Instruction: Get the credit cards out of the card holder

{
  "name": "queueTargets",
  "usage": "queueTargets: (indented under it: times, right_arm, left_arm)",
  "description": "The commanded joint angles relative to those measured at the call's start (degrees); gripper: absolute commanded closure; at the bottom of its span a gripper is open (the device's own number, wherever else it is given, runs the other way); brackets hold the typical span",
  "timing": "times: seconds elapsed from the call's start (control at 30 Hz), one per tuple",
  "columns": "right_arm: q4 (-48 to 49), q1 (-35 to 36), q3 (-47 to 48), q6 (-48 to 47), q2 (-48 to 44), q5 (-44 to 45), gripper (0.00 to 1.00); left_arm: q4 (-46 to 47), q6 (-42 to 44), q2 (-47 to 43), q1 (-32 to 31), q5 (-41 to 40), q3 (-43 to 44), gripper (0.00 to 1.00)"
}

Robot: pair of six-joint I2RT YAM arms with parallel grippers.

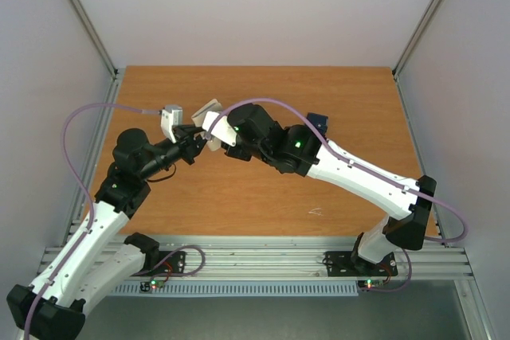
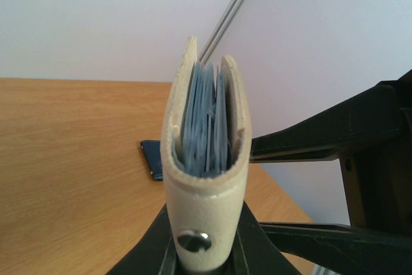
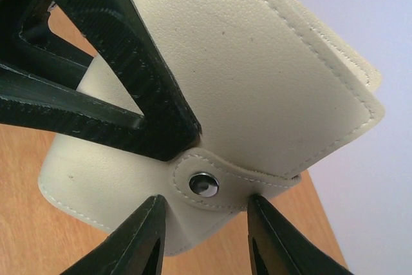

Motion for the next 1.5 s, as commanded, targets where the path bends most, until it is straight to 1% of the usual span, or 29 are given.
queueTargets:
  times: [0.0, 0.07, 0.1, 0.17, 0.33, 0.5, 0.6, 0.63, 0.83, 0.97, 1.1, 1.2, 1.23, 1.3, 1.33, 1.43, 1.47]
  right_arm:
    - [8.6, 0.2, 2.8, -0.7, 1.8, -0.1, 0.62]
    - [9.4, 0.3, 3.3, -0.1, 2.0, -0.4, 0.58]
    - [9.2, 0.2, 3.8, 0.6, 2.2, -0.7, 0.58]
    - [8.1, 0.2, 4.9, 1.6, 3.0, -1.1, 0.58]
    - [9.1, 0.2, 5.1, 2.6, 3.3, 1.4, 0.60]
    - [10.4, 0.2, 5.7, 3.0, 4.0, 5.0, 0.58]
    - [11.0, 0.2, 6.5, 3.8, 4.9, 7.0, 0.49]
    - [10.6, 0.3, 7.3, 4.4, 5.4, 7.2, 0.48]
    - [9.2, 0.2, 10.3, 7.2, 7.4, 9.4, 0.50]
    - [8.7, 0.2, 12.4, 9.7, 8.1, 10.1, 0.45]
    - [8.5, 0.3, 13.4, 10.1, 9.2, 12.1, 0.43]
    - [8.1, 0.5, 13.4, 10.6, 9.1, 10.7, 0.34]
    - [8.0, 0.6, 13.4, 10.6, 9.1, 10.3, 0.34]
    - [8.0, 0.6, 13.8, 10.5, 9.2, 10.0, 0.34]
    - [8.1, 0.6, 13.9, 10.4, 9.3, 10.0, 0.37]
    - [8.9, 0.6, 14.1, 9.6, 9.6, 10.6, 0.47]
    - [9.1, 0.6, 14.3, 9.2, 9.9, 10.7, 0.49]
  left_arm:
    - [5.9, 0.3, -0.5, -1.3, 6.4, 1.2, 1.00]
    - [5.9, 0.3, -0.5, -1.3, 6.3, 1.1, 1.00]
    - [6.0, 0.3, -0.5, -1.3, 6.5, 1.0, 1.00]
    - [6.2, 0.5, -0.6, -1.3, 6.8, 0.8, 1.00]
    - [6.0, 0.7, -1.0, -1.3, 6.6, 0.5, 1.00]
    - [6.1, 0.8, -1.4, -1.3, 6.5, 0.0, 1.00]
    - [6.1, 0.8, -1.6, -1.3, 6.3, -0.2, 1.00]
    - [6.0, 0.8, -1.7, -1.3, 6.2, -0.1, 1.00]
    - [5.8, 0.8, -2.1, -1.3, 6.1, -0.3, 1.00]
    - [5.5, 0.9, -2.4, -1.3, 5.4, -0.7, 1.00]
    - [5.3, 0.8, -2.5, -1.2, 5.4, -0.7, 1.00]
    - [5.4, 0.8, -2.6, -1.1, 5.3, -1.1, 1.00]
    - [5.4, 0.8, -2.6, -1.0, 5.2, -1.2, 1.00]
    - [5.4, 0.8, -2.5, -1.0, 5.2, -1.3, 1.00]
    - [5.5, 0.8, -2.4, -1.0, 5.4, -1.3, 1.00]
    - [5.4, 1.4, -2.2, -1.0, 5.9, -1.6, 1.00]
    - [5.2, 1.9, -2.1, -1.0, 5.9, -1.8, 1.00]
